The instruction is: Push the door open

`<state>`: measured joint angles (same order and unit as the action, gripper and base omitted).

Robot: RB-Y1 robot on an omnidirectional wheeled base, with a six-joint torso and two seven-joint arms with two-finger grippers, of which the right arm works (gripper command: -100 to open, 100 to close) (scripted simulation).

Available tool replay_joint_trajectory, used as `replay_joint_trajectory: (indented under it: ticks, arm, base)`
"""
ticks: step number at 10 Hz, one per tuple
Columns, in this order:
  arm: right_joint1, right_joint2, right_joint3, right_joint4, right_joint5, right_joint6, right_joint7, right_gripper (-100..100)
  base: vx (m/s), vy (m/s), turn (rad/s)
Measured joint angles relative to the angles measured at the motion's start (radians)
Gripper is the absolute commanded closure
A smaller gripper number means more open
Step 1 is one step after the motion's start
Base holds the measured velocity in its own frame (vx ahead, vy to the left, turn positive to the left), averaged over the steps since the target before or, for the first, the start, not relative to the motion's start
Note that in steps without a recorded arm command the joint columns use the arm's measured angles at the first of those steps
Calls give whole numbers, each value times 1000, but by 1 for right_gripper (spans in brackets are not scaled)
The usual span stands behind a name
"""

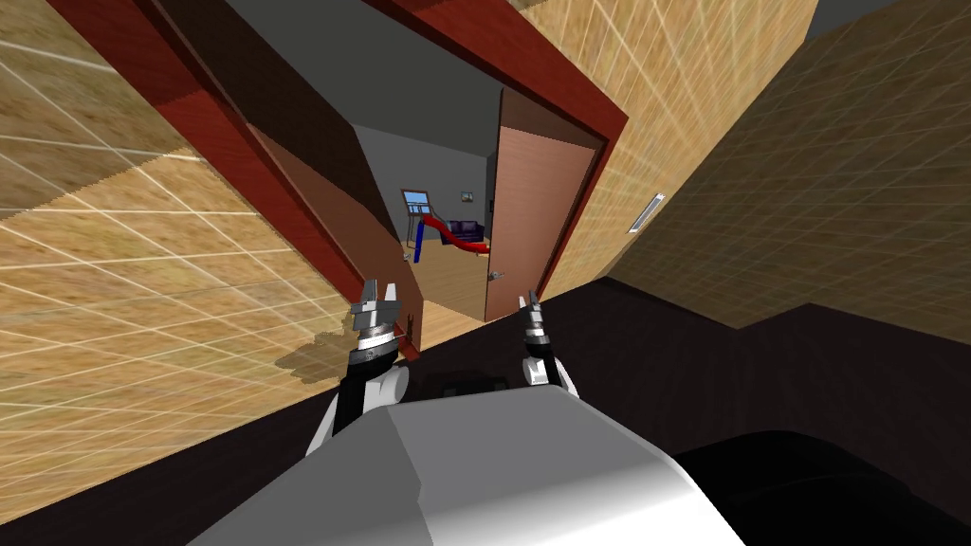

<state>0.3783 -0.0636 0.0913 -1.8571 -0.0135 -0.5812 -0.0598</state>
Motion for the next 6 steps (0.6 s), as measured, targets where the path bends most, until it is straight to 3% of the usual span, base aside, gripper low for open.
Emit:
replay_joint_trajectory:
  ticks: [6]
  arm:
    - [-33, -10, 18, 158, 6, -30, 4, -100]
  base:
    - [92, -73, 62]
